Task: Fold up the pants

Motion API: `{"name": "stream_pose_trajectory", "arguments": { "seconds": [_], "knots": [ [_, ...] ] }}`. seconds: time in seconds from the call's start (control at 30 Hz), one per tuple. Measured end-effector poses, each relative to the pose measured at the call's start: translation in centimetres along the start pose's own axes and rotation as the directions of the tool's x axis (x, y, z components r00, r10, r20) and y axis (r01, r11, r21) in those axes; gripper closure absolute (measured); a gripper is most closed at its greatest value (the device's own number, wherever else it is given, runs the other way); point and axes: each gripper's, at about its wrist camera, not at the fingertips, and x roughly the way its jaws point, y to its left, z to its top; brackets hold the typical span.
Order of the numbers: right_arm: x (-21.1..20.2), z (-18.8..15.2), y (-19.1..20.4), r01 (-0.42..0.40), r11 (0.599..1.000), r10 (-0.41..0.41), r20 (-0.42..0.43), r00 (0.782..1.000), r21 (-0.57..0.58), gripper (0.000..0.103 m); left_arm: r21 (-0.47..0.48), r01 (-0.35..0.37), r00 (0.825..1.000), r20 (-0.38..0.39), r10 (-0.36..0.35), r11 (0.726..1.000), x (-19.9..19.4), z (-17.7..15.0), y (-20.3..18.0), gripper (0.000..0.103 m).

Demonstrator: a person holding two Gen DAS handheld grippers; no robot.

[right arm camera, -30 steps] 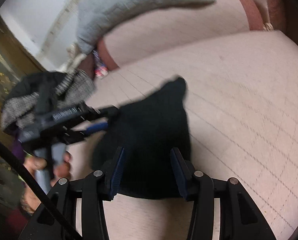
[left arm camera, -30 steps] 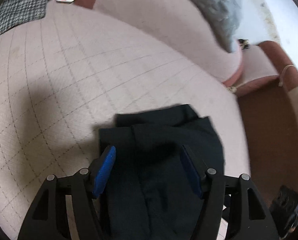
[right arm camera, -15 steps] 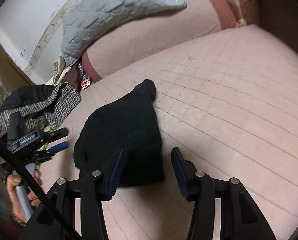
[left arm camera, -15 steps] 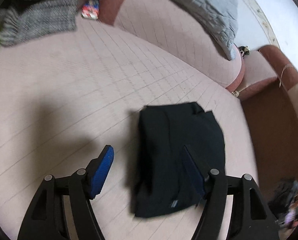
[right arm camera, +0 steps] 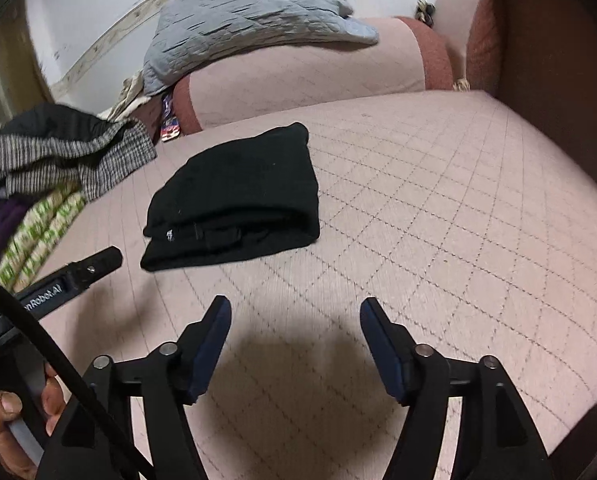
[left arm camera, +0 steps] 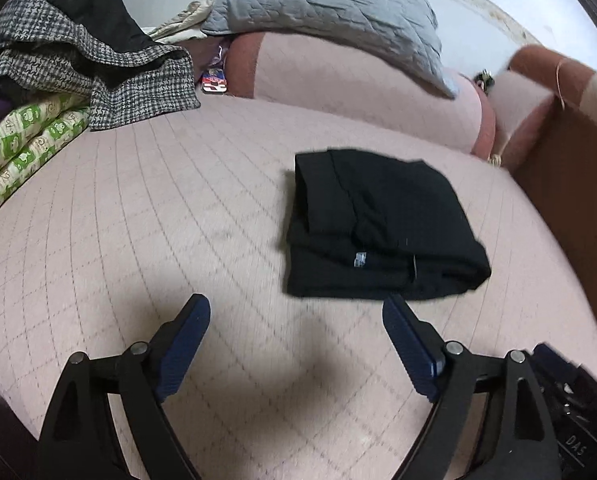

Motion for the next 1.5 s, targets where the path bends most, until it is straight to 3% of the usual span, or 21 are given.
{"name": "stream_pose_trajectory", "arguments": {
  "seconds": [0.5, 1.0, 1.5],
  "knots": [
    [1.1, -1.8, 0.6, 0.058, 0.998, -0.059, -0.035, 0.998, -0.034, 0.025, 0.003, 0.062, 0.994, -0.094, -0.061, 0.998, 1.4, -1.8, 0.0, 0.016],
    [2.1, -2.0, 0.0, 0.067, 0.998, -0.068, -0.049, 0.996, -0.019, 0.025, 0.087, 0.065, 0.989, -0.136, -0.053, 0.994, 2.3, -2.4, -1.7, 0.016],
    [2.3, -2.2, 0.4, 0.079, 0.996, -0.081, -0.048, 0.996, -0.041, 0.024, 0.103, 0.061, 0.988, -0.15, -0.045, 0.993, 2.7, -2.7, -2.1, 0.016]
  ]
}}
